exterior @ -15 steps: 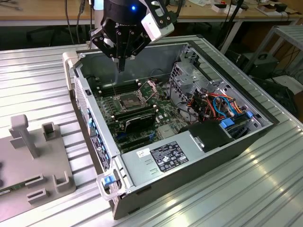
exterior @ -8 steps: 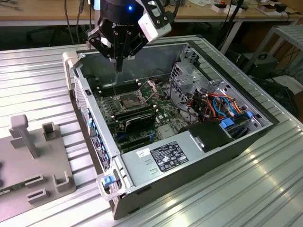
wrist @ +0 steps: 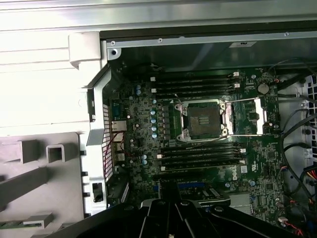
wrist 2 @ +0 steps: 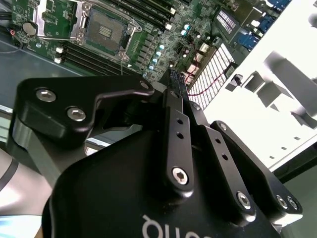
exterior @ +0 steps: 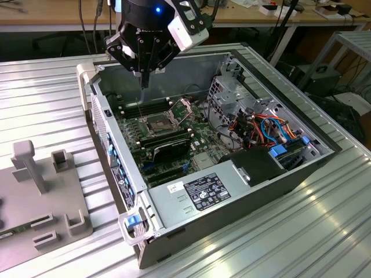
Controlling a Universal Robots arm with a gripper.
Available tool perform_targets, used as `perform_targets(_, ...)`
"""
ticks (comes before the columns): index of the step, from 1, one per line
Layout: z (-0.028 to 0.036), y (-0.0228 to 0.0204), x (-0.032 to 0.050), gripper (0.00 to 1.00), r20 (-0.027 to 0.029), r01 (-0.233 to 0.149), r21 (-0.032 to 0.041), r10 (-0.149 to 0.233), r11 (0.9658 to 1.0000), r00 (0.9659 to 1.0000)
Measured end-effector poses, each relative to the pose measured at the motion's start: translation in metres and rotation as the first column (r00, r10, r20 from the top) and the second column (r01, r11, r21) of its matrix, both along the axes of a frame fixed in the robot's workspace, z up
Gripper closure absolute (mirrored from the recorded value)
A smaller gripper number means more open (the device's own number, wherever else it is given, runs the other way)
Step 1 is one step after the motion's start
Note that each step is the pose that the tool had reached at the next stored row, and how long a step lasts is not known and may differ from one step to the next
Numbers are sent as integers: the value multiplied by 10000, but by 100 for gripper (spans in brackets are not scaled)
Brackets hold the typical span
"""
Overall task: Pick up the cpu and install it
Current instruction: 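Reach for the cpu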
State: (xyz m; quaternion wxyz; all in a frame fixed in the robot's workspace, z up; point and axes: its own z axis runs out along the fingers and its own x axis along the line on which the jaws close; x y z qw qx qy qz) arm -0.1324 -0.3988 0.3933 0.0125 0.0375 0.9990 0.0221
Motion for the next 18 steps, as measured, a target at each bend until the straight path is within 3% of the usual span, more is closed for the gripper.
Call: perform_targets(18, 0, 0, -83, 89, 0, -2, 0, 2, 10000, 10000)
